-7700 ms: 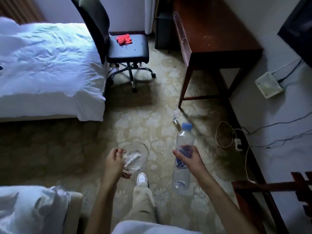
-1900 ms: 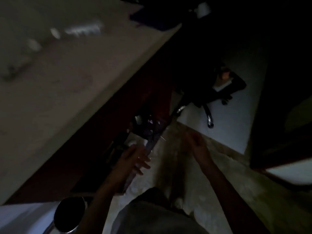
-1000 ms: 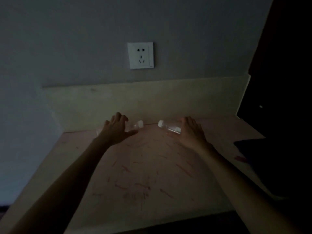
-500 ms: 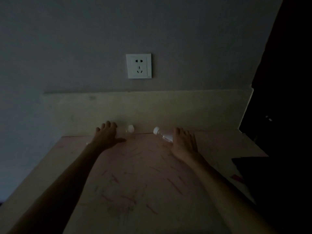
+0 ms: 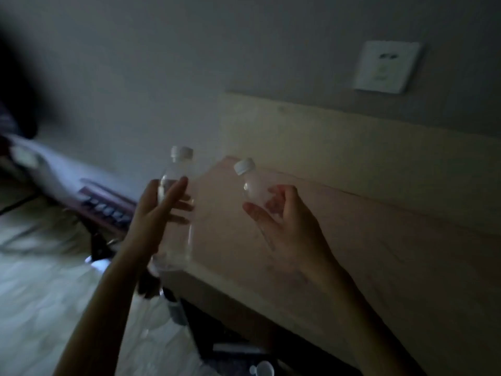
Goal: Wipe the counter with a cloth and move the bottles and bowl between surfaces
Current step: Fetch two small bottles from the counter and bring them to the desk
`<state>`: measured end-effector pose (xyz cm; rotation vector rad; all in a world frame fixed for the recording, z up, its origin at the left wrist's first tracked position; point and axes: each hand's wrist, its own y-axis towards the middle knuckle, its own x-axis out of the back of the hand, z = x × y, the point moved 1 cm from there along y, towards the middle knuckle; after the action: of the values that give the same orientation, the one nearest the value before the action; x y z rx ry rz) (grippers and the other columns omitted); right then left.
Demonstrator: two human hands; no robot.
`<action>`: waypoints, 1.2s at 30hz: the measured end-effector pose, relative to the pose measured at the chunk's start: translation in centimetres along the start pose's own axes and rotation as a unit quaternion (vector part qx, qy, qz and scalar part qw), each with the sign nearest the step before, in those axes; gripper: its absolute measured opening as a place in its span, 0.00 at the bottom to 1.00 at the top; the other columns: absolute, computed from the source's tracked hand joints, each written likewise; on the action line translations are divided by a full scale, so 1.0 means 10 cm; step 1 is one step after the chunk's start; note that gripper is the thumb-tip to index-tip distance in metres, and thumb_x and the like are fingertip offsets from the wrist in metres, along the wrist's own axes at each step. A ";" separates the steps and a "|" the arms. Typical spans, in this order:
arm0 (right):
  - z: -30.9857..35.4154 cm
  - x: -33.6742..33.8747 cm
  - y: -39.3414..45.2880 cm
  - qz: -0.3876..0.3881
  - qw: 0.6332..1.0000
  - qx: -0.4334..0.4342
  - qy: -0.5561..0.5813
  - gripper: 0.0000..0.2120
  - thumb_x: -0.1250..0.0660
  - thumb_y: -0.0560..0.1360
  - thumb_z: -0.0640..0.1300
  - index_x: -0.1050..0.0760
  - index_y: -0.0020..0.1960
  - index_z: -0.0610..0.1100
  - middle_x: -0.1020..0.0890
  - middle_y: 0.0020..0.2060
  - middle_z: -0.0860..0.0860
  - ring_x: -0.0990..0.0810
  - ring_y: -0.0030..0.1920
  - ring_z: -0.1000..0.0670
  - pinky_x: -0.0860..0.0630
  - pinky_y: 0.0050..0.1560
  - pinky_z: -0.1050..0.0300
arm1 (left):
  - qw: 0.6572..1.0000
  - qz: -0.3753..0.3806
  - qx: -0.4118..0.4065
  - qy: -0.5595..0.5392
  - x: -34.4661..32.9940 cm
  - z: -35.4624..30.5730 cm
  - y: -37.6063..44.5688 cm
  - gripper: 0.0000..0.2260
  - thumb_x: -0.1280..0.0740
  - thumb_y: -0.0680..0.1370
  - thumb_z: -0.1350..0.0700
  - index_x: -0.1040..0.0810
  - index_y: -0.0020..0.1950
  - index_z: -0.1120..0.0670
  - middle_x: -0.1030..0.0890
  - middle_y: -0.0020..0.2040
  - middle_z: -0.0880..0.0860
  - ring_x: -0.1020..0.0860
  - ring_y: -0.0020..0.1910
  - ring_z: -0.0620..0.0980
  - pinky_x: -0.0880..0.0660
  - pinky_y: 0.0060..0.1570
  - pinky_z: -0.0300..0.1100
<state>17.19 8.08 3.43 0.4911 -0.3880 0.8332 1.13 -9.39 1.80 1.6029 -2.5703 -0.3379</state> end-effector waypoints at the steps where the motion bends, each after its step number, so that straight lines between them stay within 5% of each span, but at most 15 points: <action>1: 0.13 -0.20 -0.04 0.028 0.999 0.014 0.040 0.34 0.33 0.66 0.71 0.33 0.65 0.54 0.21 0.53 0.57 0.20 0.52 0.57 0.22 0.52 0.57 | 0.999 -0.032 0.001 -0.008 0.27 -0.01 -0.19 0.29 0.25 0.64 0.32 0.24 0.52 0.53 0.18 0.40 0.51 0.17 0.35 0.47 0.21 0.31 0.36; 7: 0.48 -1.73 -0.43 0.263 0.953 0.010 0.152 0.33 0.32 0.59 0.74 0.31 0.55 0.56 0.18 0.47 0.56 0.18 0.46 0.57 0.21 0.46 0.58 | 0.966 -0.226 0.097 0.080 1.61 0.54 -1.31 0.29 0.27 0.61 0.30 0.23 0.50 0.49 0.16 0.44 0.51 0.16 0.41 0.50 0.21 0.35 0.41; 10: 0.29 -2.57 -0.83 0.364 0.919 -0.035 0.146 0.29 0.24 0.62 0.63 0.30 0.54 0.51 0.19 0.47 0.52 0.19 0.45 0.55 0.23 0.45 0.60 | 0.938 -0.287 0.171 0.096 2.17 1.06 -1.91 0.37 0.27 0.58 0.26 0.24 0.53 0.53 0.17 0.52 0.58 0.14 0.45 0.49 0.19 0.42 0.47; 13: -0.01 -3.27 -1.21 0.435 0.877 -0.135 0.154 0.39 0.22 0.51 0.69 0.32 0.53 0.52 0.19 0.47 0.51 0.18 0.50 0.51 0.21 0.54 0.53 | 0.906 -0.343 0.239 0.065 2.60 1.52 -2.48 0.41 0.26 0.59 0.29 0.25 0.59 0.58 0.17 0.57 0.59 0.15 0.51 0.52 0.18 0.50 0.51; 15: -0.11 -3.64 -1.36 0.450 0.860 -0.186 0.154 0.47 0.25 0.44 0.75 0.32 0.54 0.52 0.20 0.49 0.52 0.19 0.50 0.54 0.21 0.54 0.53 | 0.890 -0.366 0.269 0.038 2.87 1.73 -2.71 0.43 0.26 0.58 0.28 0.25 0.60 0.57 0.17 0.57 0.55 0.15 0.54 0.52 0.18 0.52 0.50; 18: 0.04 -4.22 -1.39 0.438 0.849 -0.243 0.167 0.41 0.23 0.50 0.67 0.31 0.55 0.48 0.21 0.55 0.48 0.20 0.50 0.53 0.24 0.48 0.57 | 0.875 -0.394 0.281 0.003 3.38 1.88 -2.81 0.37 0.26 0.64 0.31 0.24 0.61 0.56 0.16 0.57 0.55 0.15 0.55 0.52 0.19 0.52 0.49; 21: 0.43 -4.93 -1.28 0.448 0.845 -0.226 0.183 0.45 0.23 0.48 0.71 0.30 0.57 0.49 0.22 0.58 0.48 0.20 0.56 0.50 0.22 0.53 0.51 | 0.875 -0.404 0.266 0.010 4.12 1.83 -2.64 0.27 0.28 0.73 0.40 0.24 0.63 0.56 0.16 0.58 0.55 0.16 0.55 0.50 0.19 0.50 0.45; 25: 1.24 -5.83 -1.05 0.463 0.840 -0.186 0.214 0.37 0.24 0.55 0.68 0.29 0.57 0.51 0.22 0.58 0.47 0.20 0.56 0.47 0.22 0.52 0.51 | 0.881 -0.413 0.225 0.041 5.07 1.46 -2.29 0.24 0.32 0.76 0.43 0.26 0.65 0.56 0.17 0.59 0.53 0.16 0.54 0.46 0.18 0.49 0.39; 31: 1.98 -7.06 -0.69 0.480 0.836 -0.131 0.231 0.52 0.26 0.49 0.75 0.29 0.63 0.44 0.20 0.58 0.44 0.17 0.52 0.49 0.20 0.48 0.55 | 0.881 -0.435 0.184 0.026 6.27 1.42 -1.75 0.21 0.34 0.77 0.50 0.27 0.67 0.59 0.17 0.58 0.55 0.16 0.56 0.51 0.17 0.48 0.37; 36: 2.30 -8.26 -0.39 0.500 0.815 -0.163 0.244 0.60 0.26 0.43 0.76 0.31 0.63 0.40 0.20 0.51 0.46 0.16 0.41 0.55 0.20 0.41 0.58 | 0.873 -0.446 0.198 0.019 7.24 1.84 -1.29 0.23 0.28 0.75 0.44 0.25 0.64 0.55 0.17 0.59 0.57 0.15 0.55 0.49 0.16 0.49 0.41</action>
<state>-33.65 -56.76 -20.65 -0.3258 -0.2818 1.8263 -23.33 -77.18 -21.83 2.8323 -1.7490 0.1999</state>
